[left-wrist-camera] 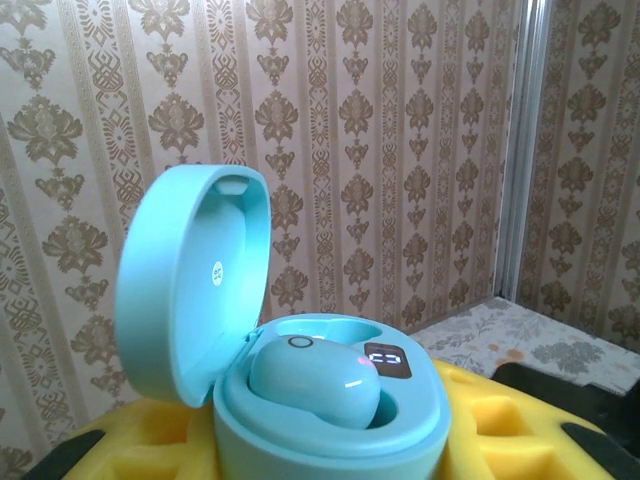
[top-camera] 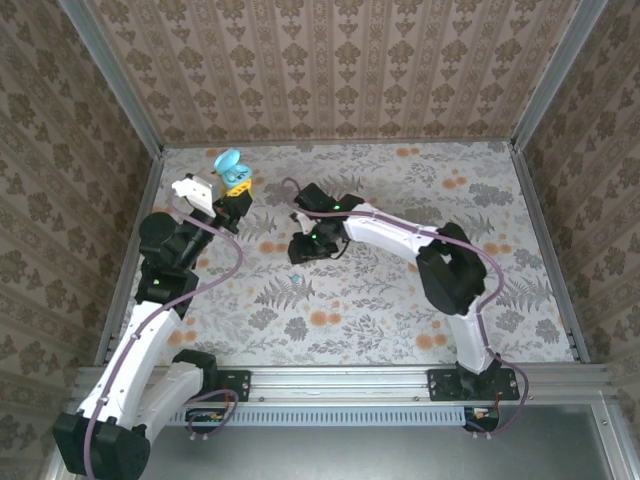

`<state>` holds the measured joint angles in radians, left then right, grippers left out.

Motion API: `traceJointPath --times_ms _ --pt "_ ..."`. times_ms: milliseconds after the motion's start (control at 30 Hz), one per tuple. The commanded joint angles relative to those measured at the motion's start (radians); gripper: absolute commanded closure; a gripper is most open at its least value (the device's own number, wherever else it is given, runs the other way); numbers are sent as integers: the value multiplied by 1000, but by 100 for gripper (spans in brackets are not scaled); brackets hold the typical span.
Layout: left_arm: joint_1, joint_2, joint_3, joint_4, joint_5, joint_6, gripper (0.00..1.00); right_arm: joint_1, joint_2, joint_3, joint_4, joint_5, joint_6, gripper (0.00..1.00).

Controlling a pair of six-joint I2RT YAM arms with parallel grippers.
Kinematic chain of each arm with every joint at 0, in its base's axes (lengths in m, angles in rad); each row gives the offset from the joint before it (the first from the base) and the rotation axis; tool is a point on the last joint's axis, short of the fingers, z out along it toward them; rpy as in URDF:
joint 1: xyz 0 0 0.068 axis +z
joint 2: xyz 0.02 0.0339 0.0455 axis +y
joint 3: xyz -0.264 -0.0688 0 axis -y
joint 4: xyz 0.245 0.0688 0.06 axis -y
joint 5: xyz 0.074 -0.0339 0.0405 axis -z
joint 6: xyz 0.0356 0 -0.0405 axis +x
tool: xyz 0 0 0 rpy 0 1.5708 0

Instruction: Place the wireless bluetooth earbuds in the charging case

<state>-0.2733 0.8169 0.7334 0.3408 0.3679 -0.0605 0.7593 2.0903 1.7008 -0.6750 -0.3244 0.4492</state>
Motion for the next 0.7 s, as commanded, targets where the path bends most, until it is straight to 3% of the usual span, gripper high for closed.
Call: traceJointPath --times_ms 0,233,667 --pt "6 -29 19 -43 -17 40 67 28 92 132 -107 -38 -66 61" --pt "6 -33 30 -54 5 48 67 63 228 268 -213 30 -138 59" --pt "6 -5 39 -46 45 36 67 67 284 306 -293 72 -223 59"
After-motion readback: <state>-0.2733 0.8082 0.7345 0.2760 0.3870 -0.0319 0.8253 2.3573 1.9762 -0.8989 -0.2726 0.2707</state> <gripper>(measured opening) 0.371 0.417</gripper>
